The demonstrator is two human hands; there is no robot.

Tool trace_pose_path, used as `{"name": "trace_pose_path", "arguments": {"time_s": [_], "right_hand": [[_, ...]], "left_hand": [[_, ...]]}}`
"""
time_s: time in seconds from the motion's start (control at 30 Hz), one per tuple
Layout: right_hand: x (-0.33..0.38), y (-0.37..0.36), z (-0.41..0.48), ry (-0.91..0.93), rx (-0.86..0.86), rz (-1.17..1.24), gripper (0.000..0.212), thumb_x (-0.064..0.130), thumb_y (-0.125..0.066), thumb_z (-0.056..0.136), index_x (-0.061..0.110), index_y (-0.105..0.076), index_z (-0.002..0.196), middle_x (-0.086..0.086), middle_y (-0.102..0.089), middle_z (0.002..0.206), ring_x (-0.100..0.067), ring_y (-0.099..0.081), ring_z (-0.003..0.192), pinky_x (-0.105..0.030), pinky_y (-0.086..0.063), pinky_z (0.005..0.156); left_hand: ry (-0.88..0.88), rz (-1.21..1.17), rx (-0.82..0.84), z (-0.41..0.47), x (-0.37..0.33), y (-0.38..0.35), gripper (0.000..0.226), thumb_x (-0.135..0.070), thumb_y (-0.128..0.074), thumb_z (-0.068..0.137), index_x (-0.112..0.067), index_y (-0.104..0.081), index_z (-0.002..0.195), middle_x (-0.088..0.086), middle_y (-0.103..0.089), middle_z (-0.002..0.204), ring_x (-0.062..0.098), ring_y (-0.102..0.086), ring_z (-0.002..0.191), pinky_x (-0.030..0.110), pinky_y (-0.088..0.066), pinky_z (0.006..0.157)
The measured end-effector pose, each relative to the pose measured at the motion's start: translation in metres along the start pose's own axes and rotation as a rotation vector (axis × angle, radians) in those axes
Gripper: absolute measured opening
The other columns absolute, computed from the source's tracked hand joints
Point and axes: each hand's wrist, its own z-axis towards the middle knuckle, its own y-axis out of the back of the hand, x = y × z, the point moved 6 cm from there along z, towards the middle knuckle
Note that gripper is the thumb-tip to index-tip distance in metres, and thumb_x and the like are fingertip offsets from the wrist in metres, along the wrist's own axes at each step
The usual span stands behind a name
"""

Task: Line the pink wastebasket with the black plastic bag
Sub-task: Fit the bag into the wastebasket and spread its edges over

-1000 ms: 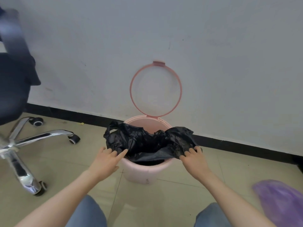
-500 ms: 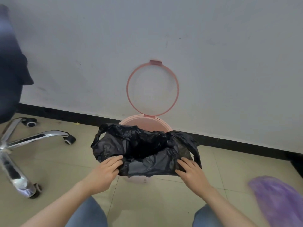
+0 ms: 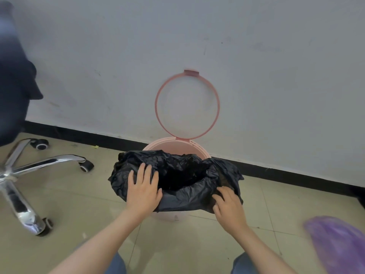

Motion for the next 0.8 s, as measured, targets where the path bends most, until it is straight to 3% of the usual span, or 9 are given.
{"name": "trace_pose_path", "arguments": {"time_s": [0.03, 0.1, 0.13, 0.2, 0.27, 0.33, 0.43, 0.6, 0.8], "right_hand": [[0.002, 0.008, 0.002, -0.032, -0.055, 0.005, 0.038, 0.020, -0.037, 0.075, 0.009, -0.072, 0.084, -0.014, -0.070, 0.097, -0.024, -0.045, 0.103, -0.037, -0.055, 0.074], [0.006, 0.017, 0.007, -0.071, -0.111, -0.035, 0.040, 0.019, -0.037, 0.078, 0.008, -0.069, 0.099, -0.020, -0.067, 0.110, -0.030, -0.042, 0.111, -0.043, -0.048, 0.086], [0.007, 0.019, 0.010, -0.081, -0.101, -0.071, 0.041, 0.021, -0.037, 0.079, 0.009, -0.065, 0.106, -0.021, -0.064, 0.117, -0.031, -0.039, 0.116, -0.047, -0.040, 0.092], [0.007, 0.016, 0.014, -0.109, -0.010, -0.094, 0.045, 0.033, -0.033, 0.085, 0.015, -0.058, 0.118, -0.018, -0.059, 0.127, -0.033, -0.034, 0.123, -0.048, -0.027, 0.096], [0.008, 0.009, 0.018, -0.164, 0.128, -0.052, 0.057, 0.050, -0.021, 0.089, 0.021, -0.048, 0.131, -0.015, -0.049, 0.138, -0.036, -0.029, 0.131, -0.052, -0.025, 0.103], [0.010, -0.005, 0.018, -0.231, 0.276, 0.030, 0.064, 0.059, -0.017, 0.089, 0.029, -0.020, 0.145, -0.011, -0.019, 0.155, -0.035, -0.010, 0.142, -0.054, -0.016, 0.111], [0.013, -0.022, 0.021, -0.379, 0.449, 0.234, 0.065, 0.053, -0.031, 0.094, 0.032, 0.002, 0.146, -0.009, 0.005, 0.157, -0.033, 0.005, 0.143, -0.049, -0.012, 0.114], [0.013, -0.028, 0.025, -0.499, 0.381, 0.515, 0.067, 0.040, -0.043, 0.095, 0.022, -0.006, 0.147, -0.012, 0.002, 0.157, -0.030, -0.005, 0.143, -0.041, -0.019, 0.113], [0.005, -0.027, 0.033, -0.538, 0.345, 0.806, 0.062, 0.013, -0.052, 0.092, 0.015, -0.020, 0.145, -0.011, -0.024, 0.151, -0.026, -0.027, 0.137, -0.034, -0.024, 0.111]], "left_hand": [[0.044, -0.003, 0.040, 0.004, -0.002, -0.002, 0.062, -0.040, -0.071, 0.066, -0.009, -0.059, 0.117, 0.024, -0.057, 0.128, 0.042, -0.048, 0.124, 0.058, -0.030, 0.099], [0.172, -0.067, 0.116, 0.011, 0.004, -0.014, 0.083, -0.048, -0.060, 0.077, -0.017, -0.022, 0.144, 0.024, -0.017, 0.153, 0.044, -0.012, 0.141, 0.064, -0.010, 0.109], [0.248, -0.126, 0.178, 0.012, 0.010, -0.024, 0.085, -0.052, -0.051, 0.082, -0.023, -0.003, 0.146, 0.021, 0.001, 0.156, 0.042, 0.003, 0.143, 0.064, -0.006, 0.111], [0.412, -0.300, 0.343, 0.008, 0.018, -0.041, 0.087, -0.052, -0.046, 0.085, -0.027, 0.013, 0.143, 0.018, 0.015, 0.155, 0.040, 0.009, 0.143, 0.061, -0.006, 0.113], [0.525, -0.482, 0.395, 0.001, 0.020, -0.049, 0.091, -0.045, -0.051, 0.085, -0.023, 0.016, 0.143, 0.018, 0.012, 0.155, 0.040, -0.003, 0.142, 0.058, -0.013, 0.114], [0.579, -0.580, 0.386, -0.006, 0.020, -0.050, 0.095, -0.039, -0.056, 0.084, -0.019, 0.017, 0.143, 0.021, 0.007, 0.155, 0.041, -0.014, 0.140, 0.054, -0.021, 0.113], [0.622, -0.679, 0.327, -0.022, 0.025, -0.049, 0.103, -0.028, -0.063, 0.081, -0.017, 0.020, 0.142, 0.019, 0.004, 0.155, 0.041, -0.022, 0.137, 0.053, -0.031, 0.109], [0.611, -0.847, 0.269, -0.044, 0.039, -0.049, 0.105, -0.006, -0.063, 0.077, -0.017, 0.018, 0.143, 0.012, 0.004, 0.157, 0.034, -0.022, 0.139, 0.043, -0.034, 0.107], [0.625, -0.882, 0.296, -0.041, 0.043, -0.048, 0.104, -0.004, -0.063, 0.074, -0.018, 0.013, 0.144, 0.014, -0.003, 0.155, 0.035, -0.024, 0.138, 0.044, -0.032, 0.110]]}}
